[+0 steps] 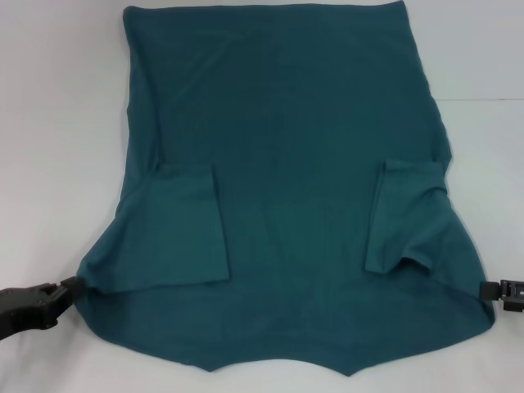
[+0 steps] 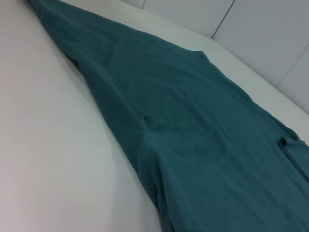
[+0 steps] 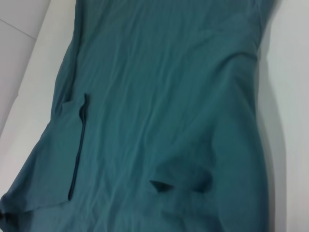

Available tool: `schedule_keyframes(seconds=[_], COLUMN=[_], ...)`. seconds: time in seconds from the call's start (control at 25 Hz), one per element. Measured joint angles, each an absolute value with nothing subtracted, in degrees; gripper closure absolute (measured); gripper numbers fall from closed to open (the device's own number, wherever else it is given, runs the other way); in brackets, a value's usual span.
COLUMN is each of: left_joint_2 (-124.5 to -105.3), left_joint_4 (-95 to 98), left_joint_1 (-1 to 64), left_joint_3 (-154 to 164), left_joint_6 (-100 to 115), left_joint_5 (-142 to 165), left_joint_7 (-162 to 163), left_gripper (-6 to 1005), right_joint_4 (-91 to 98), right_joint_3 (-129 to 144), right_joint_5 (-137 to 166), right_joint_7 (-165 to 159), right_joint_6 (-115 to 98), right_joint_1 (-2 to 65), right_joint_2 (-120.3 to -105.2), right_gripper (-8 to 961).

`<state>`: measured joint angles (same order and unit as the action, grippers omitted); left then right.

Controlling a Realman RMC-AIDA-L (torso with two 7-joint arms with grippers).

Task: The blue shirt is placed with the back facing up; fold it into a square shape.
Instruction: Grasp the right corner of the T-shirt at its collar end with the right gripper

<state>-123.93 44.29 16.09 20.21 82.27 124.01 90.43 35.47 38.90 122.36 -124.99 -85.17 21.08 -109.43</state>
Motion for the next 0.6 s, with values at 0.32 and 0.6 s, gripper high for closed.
schedule_keyframes(seconds=[0.32,0.6], left_joint_2=[-123.85,-123.76], left_joint_4=[44.3,44.3], left_joint_1=[16.3,16.4], left_joint_3=[20.2,20.0], left_joint_6=[82.4,82.3], left_joint_5=[124.0,124.0], left_joint_7=[90.4,90.1], left_gripper=[973,971], right_joint_4=[35.0,35.0], right_joint_3=[39.2,39.8], right_joint_5=[122.8,122.9], right_joint_7=[-125.0,-125.3], right_joint_6=[-84.7,-84.7], right_joint_1=[21.7,22.5], right_joint_2=[-110.1,-111.11], right_gripper=[17,29])
